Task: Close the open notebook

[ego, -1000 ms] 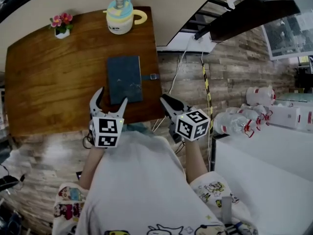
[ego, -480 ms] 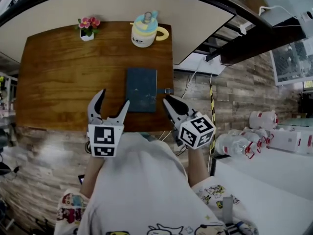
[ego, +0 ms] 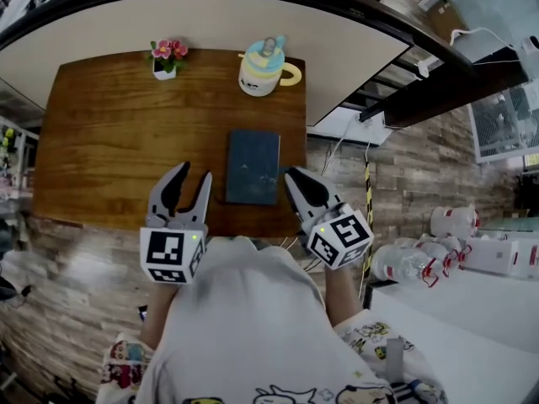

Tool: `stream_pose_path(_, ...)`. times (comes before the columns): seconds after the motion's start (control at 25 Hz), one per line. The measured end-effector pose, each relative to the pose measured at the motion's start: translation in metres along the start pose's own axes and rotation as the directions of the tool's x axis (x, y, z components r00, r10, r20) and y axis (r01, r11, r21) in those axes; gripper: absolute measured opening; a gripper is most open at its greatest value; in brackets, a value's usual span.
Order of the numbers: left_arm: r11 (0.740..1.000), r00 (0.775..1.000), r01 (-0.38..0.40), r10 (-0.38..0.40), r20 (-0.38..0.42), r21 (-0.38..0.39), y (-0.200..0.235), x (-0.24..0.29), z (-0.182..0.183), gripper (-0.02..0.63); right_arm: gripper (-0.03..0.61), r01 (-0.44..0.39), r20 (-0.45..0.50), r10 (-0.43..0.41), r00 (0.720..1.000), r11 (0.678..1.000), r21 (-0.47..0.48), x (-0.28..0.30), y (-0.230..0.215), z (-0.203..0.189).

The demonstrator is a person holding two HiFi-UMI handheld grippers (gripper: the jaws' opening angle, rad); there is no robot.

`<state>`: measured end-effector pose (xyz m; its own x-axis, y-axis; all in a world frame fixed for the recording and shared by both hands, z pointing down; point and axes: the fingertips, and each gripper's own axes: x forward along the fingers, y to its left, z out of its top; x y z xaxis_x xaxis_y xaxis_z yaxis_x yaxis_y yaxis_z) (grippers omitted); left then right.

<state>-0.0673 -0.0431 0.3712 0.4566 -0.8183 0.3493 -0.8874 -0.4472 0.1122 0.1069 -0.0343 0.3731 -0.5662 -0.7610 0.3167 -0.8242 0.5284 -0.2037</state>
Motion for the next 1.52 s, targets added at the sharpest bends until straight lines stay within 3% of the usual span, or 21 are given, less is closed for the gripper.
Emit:
stream_pose_path(0.2,1.000,1.000,-0.003,0.003,0.017,0.005,0.002,-0.007,0.006,0.065,0.006,0.009,0.027,-0.008,1.000,1.000,-0.018,-0.006,0.003,0.010)
stream_pose_path(0.44,1.000,1.000,0.017,-0.017,0.024,-0.009,-0.003,-0.010,0.005,0.008,0.000,0.028,0.050,-0.029,0.998,1.000,0.007,-0.018,0.000,0.008)
stream_pose_path(1.52,0.999,0.999,0.044,-0.044,0.028,-0.008,-0.010,-0.008,0.005,0.002,-0.002,0.112,0.084,-0.112,0.990,0.994,0.005,-0.035,-0.009,0.007)
